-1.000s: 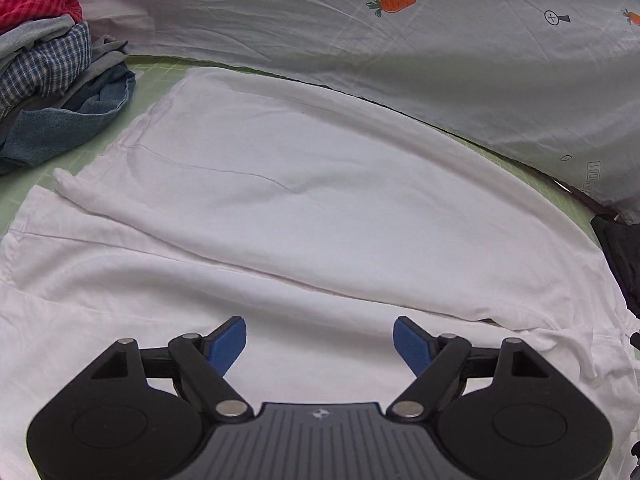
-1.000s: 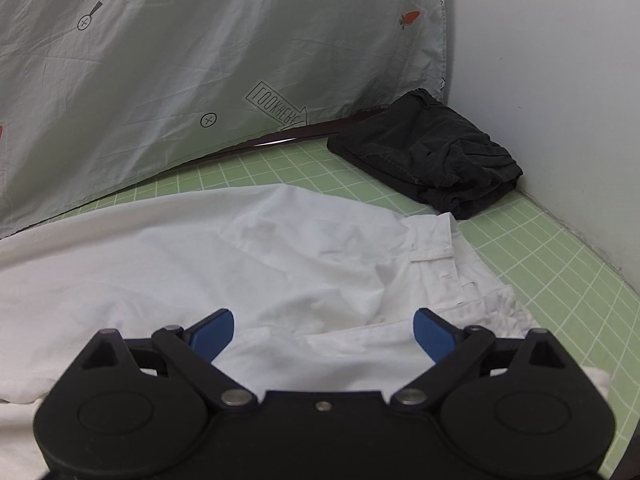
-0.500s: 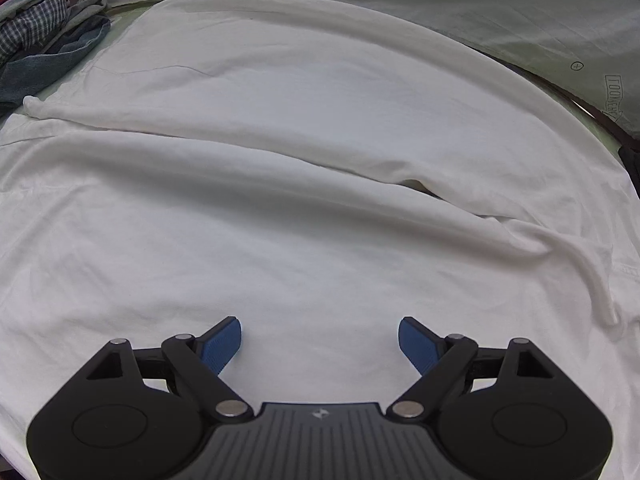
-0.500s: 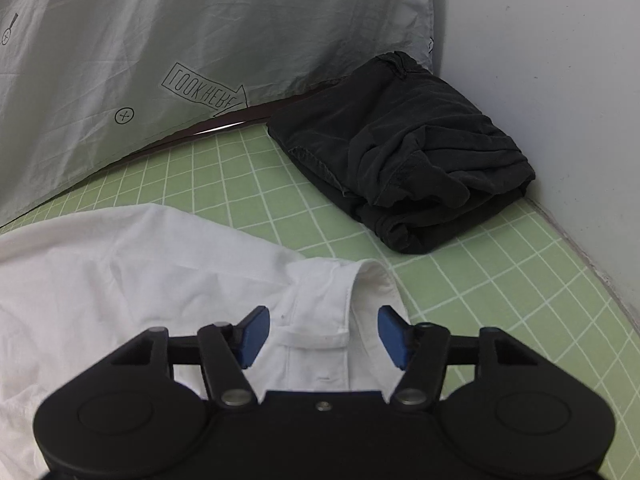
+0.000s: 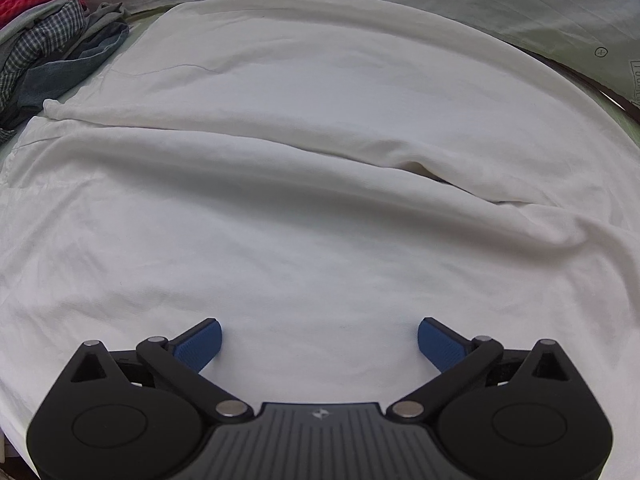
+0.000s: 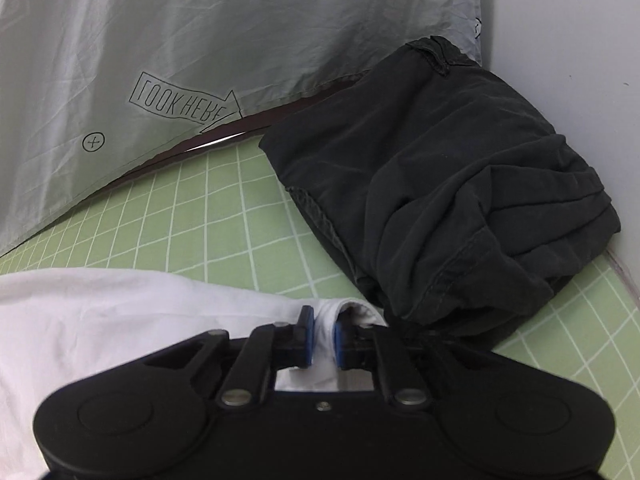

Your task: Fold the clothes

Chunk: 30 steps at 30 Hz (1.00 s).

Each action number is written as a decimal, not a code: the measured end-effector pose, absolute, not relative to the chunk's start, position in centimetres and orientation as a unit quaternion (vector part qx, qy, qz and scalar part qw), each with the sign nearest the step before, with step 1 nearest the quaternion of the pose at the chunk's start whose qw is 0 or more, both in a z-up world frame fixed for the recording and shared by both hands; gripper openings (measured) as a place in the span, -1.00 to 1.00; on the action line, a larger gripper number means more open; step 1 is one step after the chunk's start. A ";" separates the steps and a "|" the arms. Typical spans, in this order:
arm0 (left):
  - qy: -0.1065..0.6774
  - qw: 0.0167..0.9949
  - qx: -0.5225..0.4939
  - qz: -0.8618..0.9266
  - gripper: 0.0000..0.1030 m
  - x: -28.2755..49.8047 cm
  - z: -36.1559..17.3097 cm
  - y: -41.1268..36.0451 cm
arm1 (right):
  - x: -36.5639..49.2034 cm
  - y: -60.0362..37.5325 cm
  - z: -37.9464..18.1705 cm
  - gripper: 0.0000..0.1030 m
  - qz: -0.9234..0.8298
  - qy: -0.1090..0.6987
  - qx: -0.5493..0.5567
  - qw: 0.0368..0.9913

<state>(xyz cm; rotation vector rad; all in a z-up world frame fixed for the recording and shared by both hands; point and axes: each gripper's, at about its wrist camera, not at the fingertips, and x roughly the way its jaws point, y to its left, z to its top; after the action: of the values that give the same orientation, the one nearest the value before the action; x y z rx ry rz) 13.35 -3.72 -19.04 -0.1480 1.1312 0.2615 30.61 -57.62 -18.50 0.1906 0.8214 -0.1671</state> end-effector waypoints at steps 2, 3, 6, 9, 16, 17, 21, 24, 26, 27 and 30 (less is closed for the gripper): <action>0.533 0.834 -0.071 0.126 1.00 13.2 -19.0 -3.9 | 31.0 -57.4 -18.8 -0.78 -0.077 0.400 0.077 0.910; 0.533 0.834 -0.071 0.127 1.00 13.2 -19.0 -4.0 | 31.1 -57.3 -18.8 -0.76 -0.073 0.401 0.071 0.910; 0.530 0.835 -0.072 0.129 1.00 12.9 -18.9 -4.4 | 29.7 -57.8 -18.0 -0.40 -0.050 0.400 0.081 0.911; 0.528 0.835 -0.074 0.134 1.00 12.5 -18.9 -4.6 | 26.5 -57.9 -16.5 0.32 -0.042 0.378 0.094 0.920; 0.531 0.834 -0.072 0.130 1.00 10.5 -18.8 -5.6 | 16.9 -55.5 -15.6 0.38 -0.015 0.391 0.079 0.917; 0.532 0.834 -0.071 0.128 1.00 10.0 -18.7 -5.7 | 15.6 -55.0 -15.8 0.38 -0.016 0.395 0.077 0.915; 0.532 0.835 -0.069 0.125 1.00 8.3 -18.6 -6.4 | 10.9 -53.9 -16.8 0.37 -0.012 0.406 0.092 0.909; 0.531 0.835 -0.071 0.128 1.00 7.9 -18.6 -6.5 | 9.0 -53.2 -17.9 0.35 -0.011 0.424 0.079 0.902; 0.529 0.835 -0.074 0.134 1.00 7.8 -18.7 -6.4 | 8.3 -52.9 -18.5 0.25 -0.013 0.429 0.061 0.901; 0.528 0.835 -0.075 0.135 1.00 7.7 -18.6 -6.5 | 8.0 -52.7 -18.7 0.09 -0.016 0.431 0.050 0.901; 0.523 0.838 -0.075 0.138 1.00 7.2 -18.5 -7.0 | 7.4 -52.2 -18.8 -0.39 -0.022 0.424 0.007 0.905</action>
<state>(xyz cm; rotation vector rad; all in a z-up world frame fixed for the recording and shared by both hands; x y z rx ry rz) 7.15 -6.95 -18.53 -0.1591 1.1068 0.2920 7.43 -52.20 -18.76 0.0146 0.8760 -0.0461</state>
